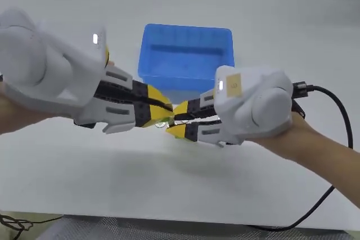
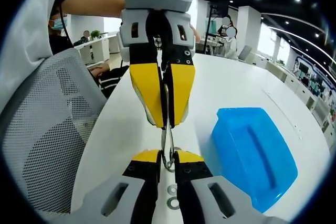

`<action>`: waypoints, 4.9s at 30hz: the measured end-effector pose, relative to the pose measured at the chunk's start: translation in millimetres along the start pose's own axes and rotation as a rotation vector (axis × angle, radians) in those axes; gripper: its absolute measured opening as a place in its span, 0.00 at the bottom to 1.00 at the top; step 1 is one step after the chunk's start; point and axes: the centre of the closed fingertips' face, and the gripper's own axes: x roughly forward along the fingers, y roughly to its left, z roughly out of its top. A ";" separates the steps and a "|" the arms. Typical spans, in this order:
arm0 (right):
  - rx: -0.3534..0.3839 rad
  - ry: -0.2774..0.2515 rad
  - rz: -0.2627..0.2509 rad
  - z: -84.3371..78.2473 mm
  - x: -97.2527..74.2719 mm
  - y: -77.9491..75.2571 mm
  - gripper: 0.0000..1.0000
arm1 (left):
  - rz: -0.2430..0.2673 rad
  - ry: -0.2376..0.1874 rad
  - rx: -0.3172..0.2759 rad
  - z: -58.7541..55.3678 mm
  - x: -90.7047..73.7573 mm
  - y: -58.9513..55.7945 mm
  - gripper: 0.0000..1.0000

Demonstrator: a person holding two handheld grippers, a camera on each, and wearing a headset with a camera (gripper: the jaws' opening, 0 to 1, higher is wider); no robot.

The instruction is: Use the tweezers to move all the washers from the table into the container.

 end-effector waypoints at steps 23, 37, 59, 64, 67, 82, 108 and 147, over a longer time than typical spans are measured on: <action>0.042 -0.002 -0.004 5.2 1.4 -1.0 0.10 | -0.004 0.021 -0.022 -4.7 -0.1 2.2 0.07; 0.038 -0.026 -0.027 22.1 -9.6 0.7 0.10 | 0.014 -0.008 -0.045 9.5 -14.4 -3.2 0.07; -0.061 -0.088 -0.124 73.7 -50.6 -47.8 0.10 | 0.088 -0.096 0.082 70.2 -40.1 33.7 0.07; -0.080 -0.091 -0.146 78.7 -52.3 -68.6 0.10 | 0.102 -0.098 0.108 78.7 -40.4 50.7 0.07; -0.080 -0.095 -0.158 78.3 -52.3 -81.8 0.10 | 0.110 -0.096 0.121 81.6 -38.7 62.1 0.07; -0.028 -0.047 -0.161 33.3 -26.3 -122.2 0.10 | 0.090 -0.061 0.075 46.6 -0.3 116.9 0.07; 0.047 -0.025 -0.136 1.9 -8.9 -124.8 0.11 | 0.056 -0.026 -0.009 25.1 22.6 118.9 0.07; -0.097 -0.072 -0.051 74.3 -8.7 -31.0 0.11 | 0.096 0.023 0.047 33.8 -54.6 23.7 0.07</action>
